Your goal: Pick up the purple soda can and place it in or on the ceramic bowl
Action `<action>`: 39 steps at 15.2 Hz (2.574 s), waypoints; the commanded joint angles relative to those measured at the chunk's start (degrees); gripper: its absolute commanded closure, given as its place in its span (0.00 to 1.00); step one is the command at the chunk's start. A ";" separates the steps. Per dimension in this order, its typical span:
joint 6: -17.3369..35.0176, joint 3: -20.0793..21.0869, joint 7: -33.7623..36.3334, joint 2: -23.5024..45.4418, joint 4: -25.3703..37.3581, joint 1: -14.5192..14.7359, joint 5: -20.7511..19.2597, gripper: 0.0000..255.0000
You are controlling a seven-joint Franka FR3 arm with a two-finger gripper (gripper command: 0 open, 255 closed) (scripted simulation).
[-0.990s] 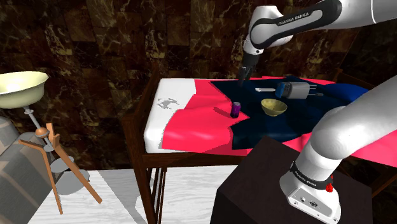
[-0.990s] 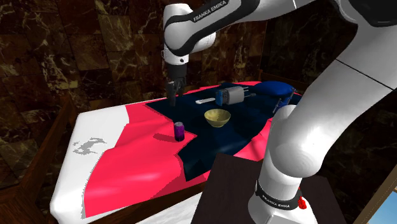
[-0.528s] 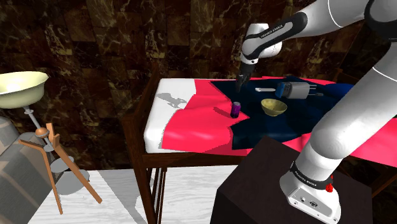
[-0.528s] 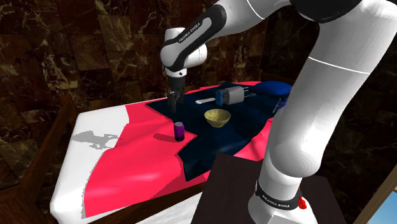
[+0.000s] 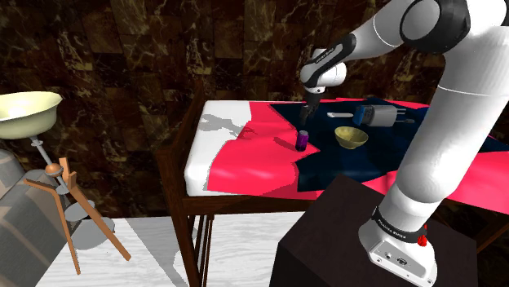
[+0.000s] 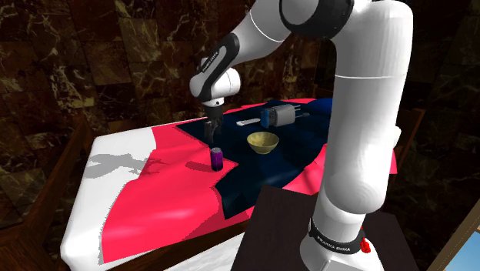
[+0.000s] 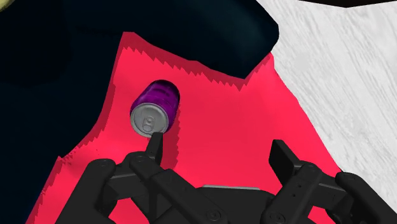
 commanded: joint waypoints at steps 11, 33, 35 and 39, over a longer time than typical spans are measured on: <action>3.23 2.37 -10.67 23.58 16.23 -7.63 10.47 0.00; 6.18 3.38 -11.53 26.78 16.40 -8.37 11.80 1.00; 5.66 3.19 -11.36 26.18 16.33 -8.22 11.56 1.00; 3.55 2.47 -10.75 23.90 16.22 -7.69 10.61 1.00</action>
